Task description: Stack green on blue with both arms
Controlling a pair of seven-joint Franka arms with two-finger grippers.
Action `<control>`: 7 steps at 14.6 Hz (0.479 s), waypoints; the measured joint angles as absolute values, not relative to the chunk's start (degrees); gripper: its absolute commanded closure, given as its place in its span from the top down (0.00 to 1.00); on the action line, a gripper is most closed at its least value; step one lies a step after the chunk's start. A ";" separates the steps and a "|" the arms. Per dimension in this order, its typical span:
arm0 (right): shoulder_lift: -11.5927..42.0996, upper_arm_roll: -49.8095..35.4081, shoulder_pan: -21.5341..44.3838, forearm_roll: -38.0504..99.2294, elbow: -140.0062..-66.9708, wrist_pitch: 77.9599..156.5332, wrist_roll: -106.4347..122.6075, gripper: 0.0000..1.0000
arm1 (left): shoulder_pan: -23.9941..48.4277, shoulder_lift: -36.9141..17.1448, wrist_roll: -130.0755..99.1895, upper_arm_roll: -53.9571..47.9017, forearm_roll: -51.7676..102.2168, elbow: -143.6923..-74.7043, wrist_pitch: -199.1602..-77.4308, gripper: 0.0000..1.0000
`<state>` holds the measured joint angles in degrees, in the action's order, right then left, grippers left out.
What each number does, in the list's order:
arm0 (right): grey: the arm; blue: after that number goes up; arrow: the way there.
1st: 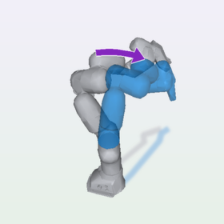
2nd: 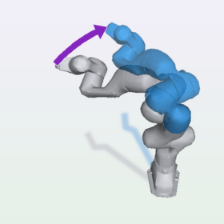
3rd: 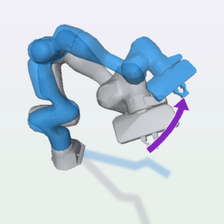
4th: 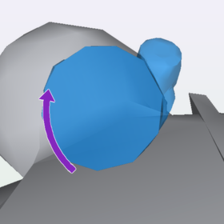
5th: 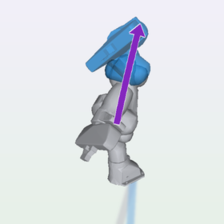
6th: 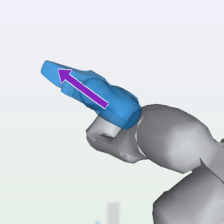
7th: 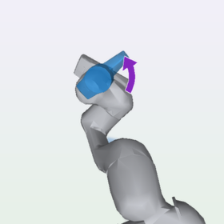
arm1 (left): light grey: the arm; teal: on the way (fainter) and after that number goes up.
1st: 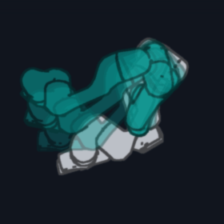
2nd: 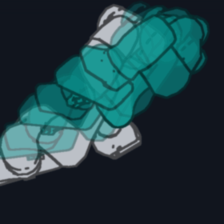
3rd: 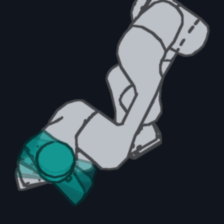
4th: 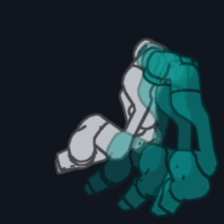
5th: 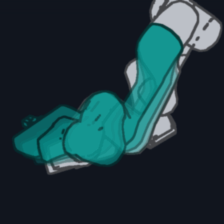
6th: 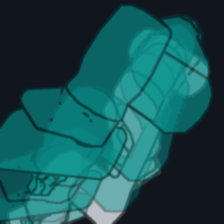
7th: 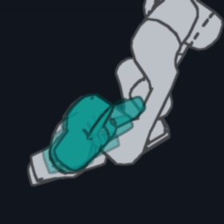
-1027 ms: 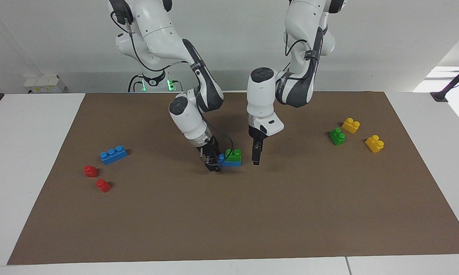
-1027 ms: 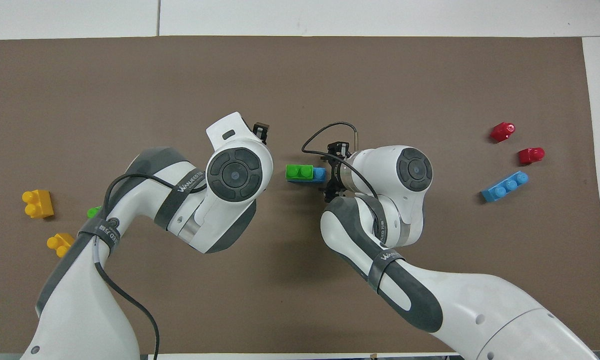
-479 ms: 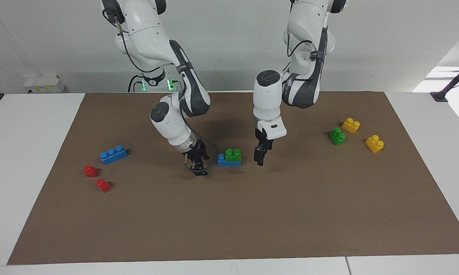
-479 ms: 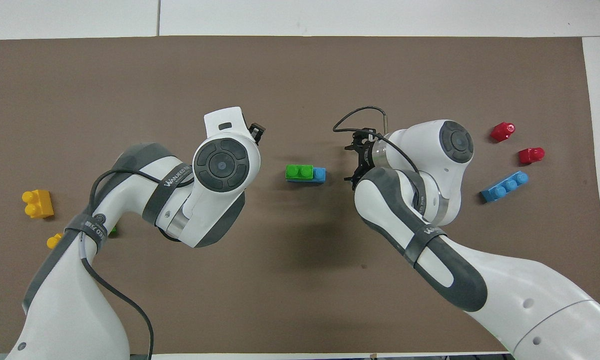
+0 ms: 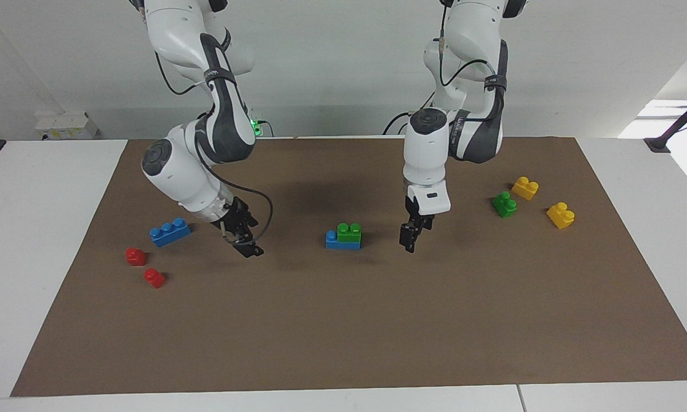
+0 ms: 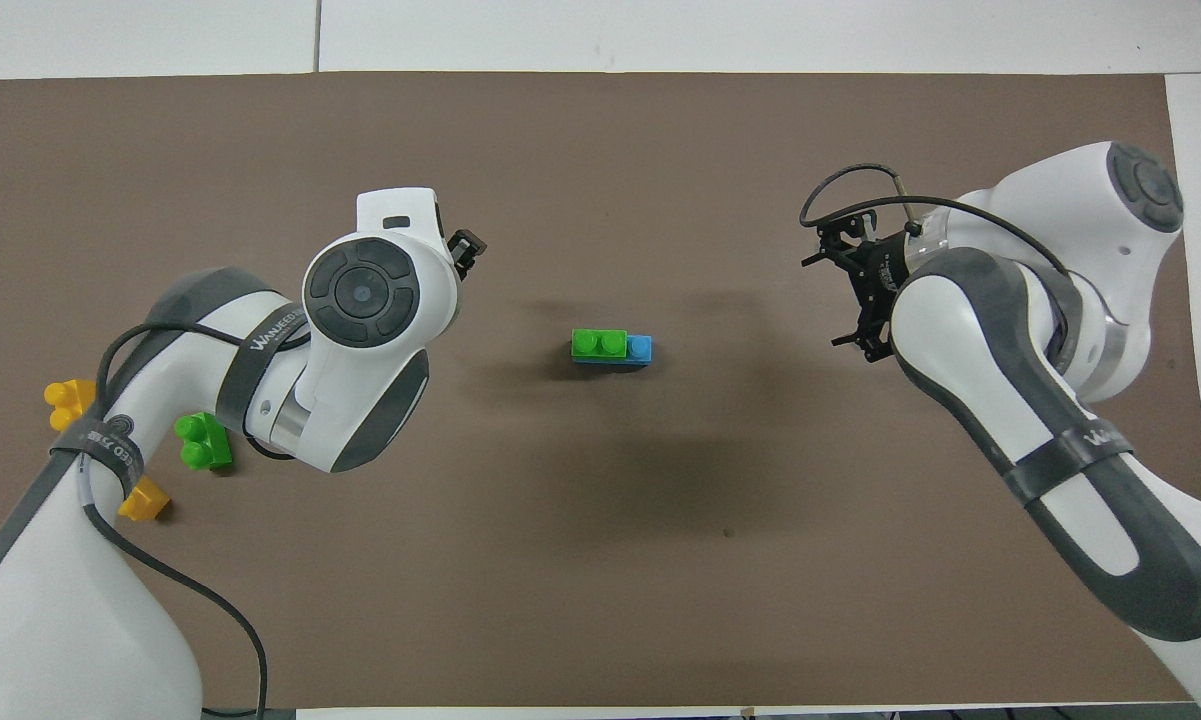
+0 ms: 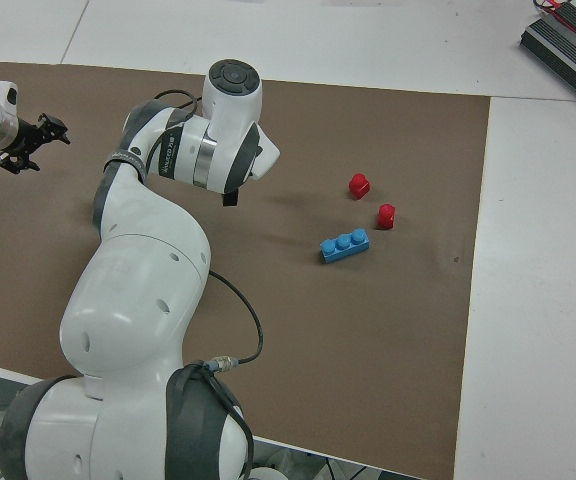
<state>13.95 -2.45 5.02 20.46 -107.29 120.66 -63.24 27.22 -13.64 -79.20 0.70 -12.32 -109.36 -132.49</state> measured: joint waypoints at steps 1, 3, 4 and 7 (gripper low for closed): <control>13.11 -2.45 4.36 17.93 -106.40 118.99 -57.64 1.00 | 26.51 -13.26 -76.22 0.70 -11.24 -109.33 -131.83 1.00; 11.28 -2.44 3.76 15.01 -105.63 117.49 -48.14 1.00 | 24.47 -12.09 -69.08 0.73 -8.20 -109.24 -129.81 1.00; 10.31 -2.44 3.51 14.18 -105.40 116.74 -44.58 1.00 | 23.14 -11.35 -65.39 0.77 -6.53 -109.16 -128.69 1.00; 7.15 -2.44 3.23 10.24 -104.06 112.64 -35.39 1.00 | 18.36 -8.49 -54.22 0.79 -2.67 -108.89 -124.22 1.00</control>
